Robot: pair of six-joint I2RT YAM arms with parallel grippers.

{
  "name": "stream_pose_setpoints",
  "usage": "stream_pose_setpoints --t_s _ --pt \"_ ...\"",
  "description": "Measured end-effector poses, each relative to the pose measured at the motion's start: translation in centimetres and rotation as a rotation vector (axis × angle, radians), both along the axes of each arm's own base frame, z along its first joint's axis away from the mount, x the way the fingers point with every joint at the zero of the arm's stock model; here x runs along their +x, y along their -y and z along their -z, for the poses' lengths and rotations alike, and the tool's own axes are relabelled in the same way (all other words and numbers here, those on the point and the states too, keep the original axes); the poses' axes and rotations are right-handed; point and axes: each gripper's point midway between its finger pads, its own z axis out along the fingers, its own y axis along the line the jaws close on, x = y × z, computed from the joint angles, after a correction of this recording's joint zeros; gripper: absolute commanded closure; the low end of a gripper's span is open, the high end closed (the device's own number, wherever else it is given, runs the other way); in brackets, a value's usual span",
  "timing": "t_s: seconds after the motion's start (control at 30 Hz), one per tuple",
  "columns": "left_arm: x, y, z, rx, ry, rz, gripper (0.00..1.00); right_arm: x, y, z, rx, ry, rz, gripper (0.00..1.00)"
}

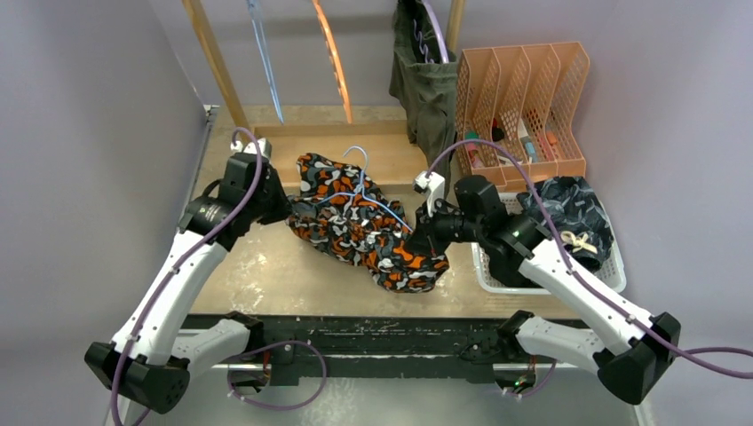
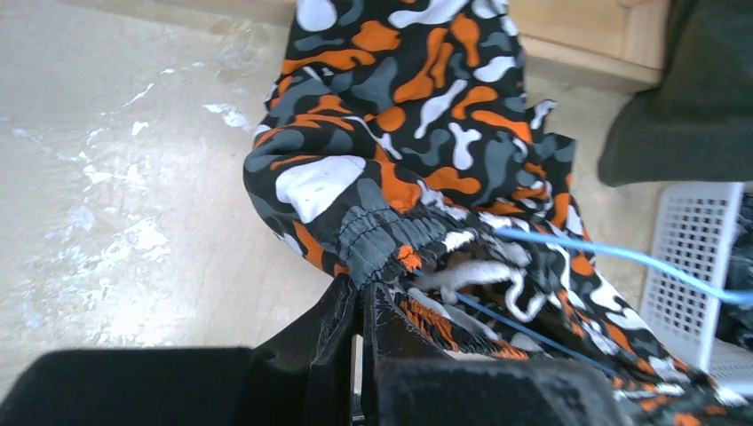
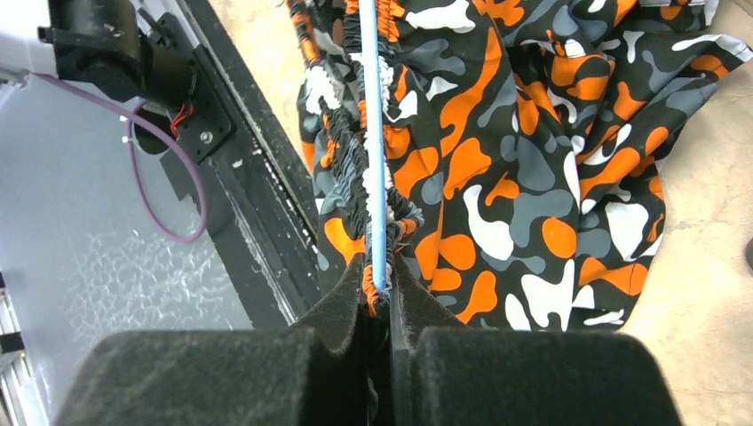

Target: Remove the shorts from the hanger

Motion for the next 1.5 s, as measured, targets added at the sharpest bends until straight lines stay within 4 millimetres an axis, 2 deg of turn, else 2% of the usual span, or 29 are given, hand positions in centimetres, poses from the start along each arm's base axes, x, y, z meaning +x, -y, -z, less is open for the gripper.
stream_pose_setpoints --t_s 0.1,0.3,0.57,0.97,1.13,1.5 --pt "0.3 -0.6 1.2 0.037 -0.03 -0.036 1.0 -0.7 0.4 -0.3 0.009 0.019 -0.013 1.0" --pt "0.9 -2.0 0.3 0.062 0.024 -0.133 1.0 -2.1 0.8 -3.1 0.082 0.103 -0.056 1.0" --pt "1.7 -3.0 0.3 0.1 0.033 -0.2 1.0 -3.2 0.5 -2.5 0.077 0.071 -0.123 1.0" --pt "2.7 -2.2 0.2 0.065 0.03 -0.216 1.0 -4.0 1.0 -2.9 0.096 0.097 -0.133 1.0" --pt "2.9 -1.8 0.5 0.04 0.013 -0.221 1.0 -4.3 1.4 -3.9 0.12 0.133 -0.131 1.0" --pt "3.2 -2.5 1.1 0.048 -0.009 -0.25 1.0 -4.3 1.4 -3.4 0.115 0.128 -0.127 1.0"
